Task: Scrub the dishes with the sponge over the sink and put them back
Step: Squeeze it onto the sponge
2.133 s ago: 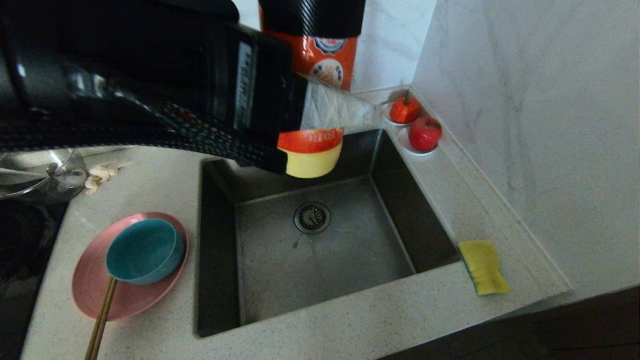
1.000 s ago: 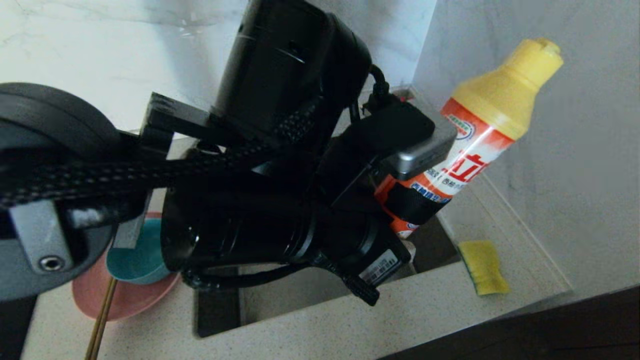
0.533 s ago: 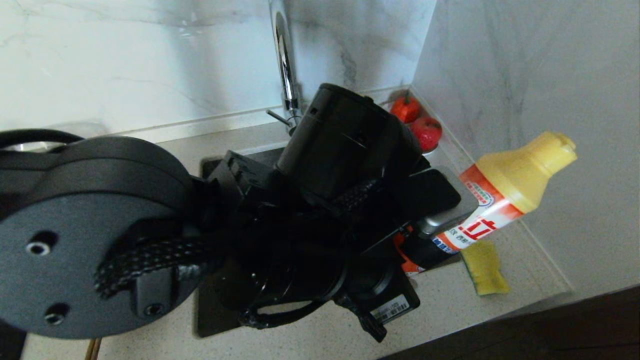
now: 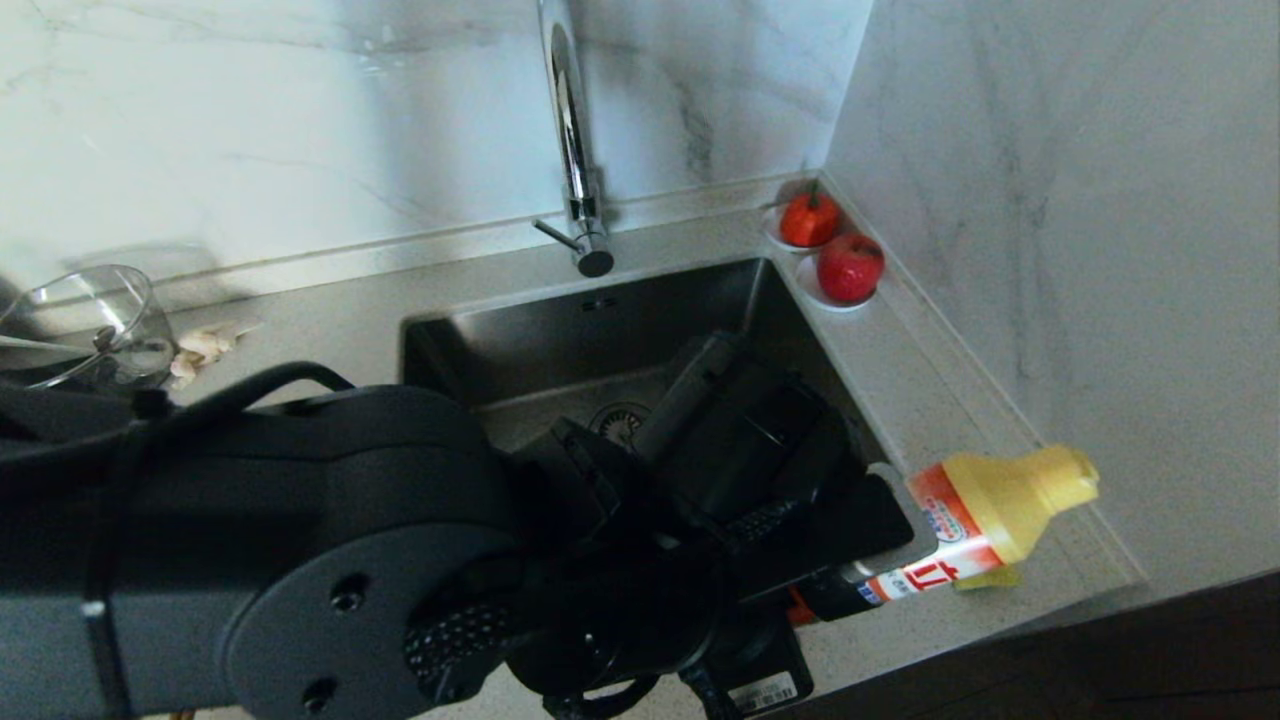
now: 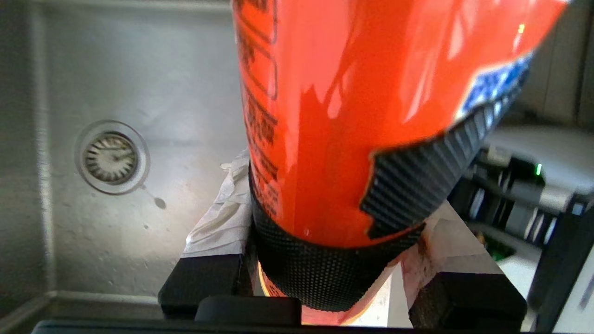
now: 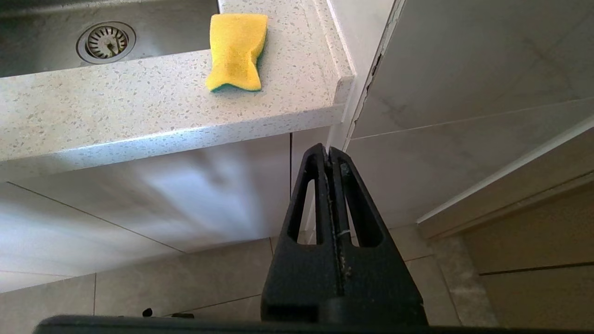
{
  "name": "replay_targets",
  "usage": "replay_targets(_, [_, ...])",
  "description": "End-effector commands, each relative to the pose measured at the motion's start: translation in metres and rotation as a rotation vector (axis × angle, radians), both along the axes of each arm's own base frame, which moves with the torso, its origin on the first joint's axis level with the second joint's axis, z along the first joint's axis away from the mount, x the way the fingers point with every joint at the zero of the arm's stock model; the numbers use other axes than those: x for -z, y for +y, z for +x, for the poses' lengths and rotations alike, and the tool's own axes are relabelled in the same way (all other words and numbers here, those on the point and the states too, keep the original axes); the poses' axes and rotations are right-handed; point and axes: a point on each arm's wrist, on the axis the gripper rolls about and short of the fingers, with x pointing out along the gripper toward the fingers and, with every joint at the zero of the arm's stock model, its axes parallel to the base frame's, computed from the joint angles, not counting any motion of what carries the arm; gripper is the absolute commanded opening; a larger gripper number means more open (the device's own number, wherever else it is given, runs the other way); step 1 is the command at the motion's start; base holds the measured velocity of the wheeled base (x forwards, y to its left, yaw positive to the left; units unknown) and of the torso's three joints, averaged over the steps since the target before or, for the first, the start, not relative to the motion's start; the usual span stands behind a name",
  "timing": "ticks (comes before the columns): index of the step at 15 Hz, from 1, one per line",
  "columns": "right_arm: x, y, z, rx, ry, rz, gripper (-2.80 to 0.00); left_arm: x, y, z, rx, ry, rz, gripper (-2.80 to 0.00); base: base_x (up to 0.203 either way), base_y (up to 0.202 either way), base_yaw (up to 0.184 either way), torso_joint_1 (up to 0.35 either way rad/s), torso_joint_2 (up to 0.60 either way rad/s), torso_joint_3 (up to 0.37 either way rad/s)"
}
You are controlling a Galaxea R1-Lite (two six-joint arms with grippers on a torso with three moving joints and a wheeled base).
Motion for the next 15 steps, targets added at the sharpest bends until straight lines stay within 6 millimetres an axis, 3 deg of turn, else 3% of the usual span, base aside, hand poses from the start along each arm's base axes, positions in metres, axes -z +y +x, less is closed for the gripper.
replay_targets(1, [0.0, 0.0, 0.0, -0.001, 0.001, -0.001, -2.8, 0.016, -0.004, 0.002, 0.014, 0.009, 0.06, -2.8, 0.0, 0.0, 0.0, 0.0, 0.0, 0.0])
replay_targets(12, [0.0, 0.0, 0.0, -0.001, 0.0, 0.001, -2.8, 0.038, -0.022, 0.003, 0.064, -0.049, 0.173, -2.8, 0.0, 0.0, 0.0, 0.0, 0.0, 0.0])
replay_targets(15, [0.0, 0.0, 0.0, -0.001, 0.0, -0.001, -2.8, 0.046, -0.036, 0.005, 0.076, -0.061, 0.144, -2.8, 0.0, 0.0, 0.0, 0.0, 0.0, 0.0])
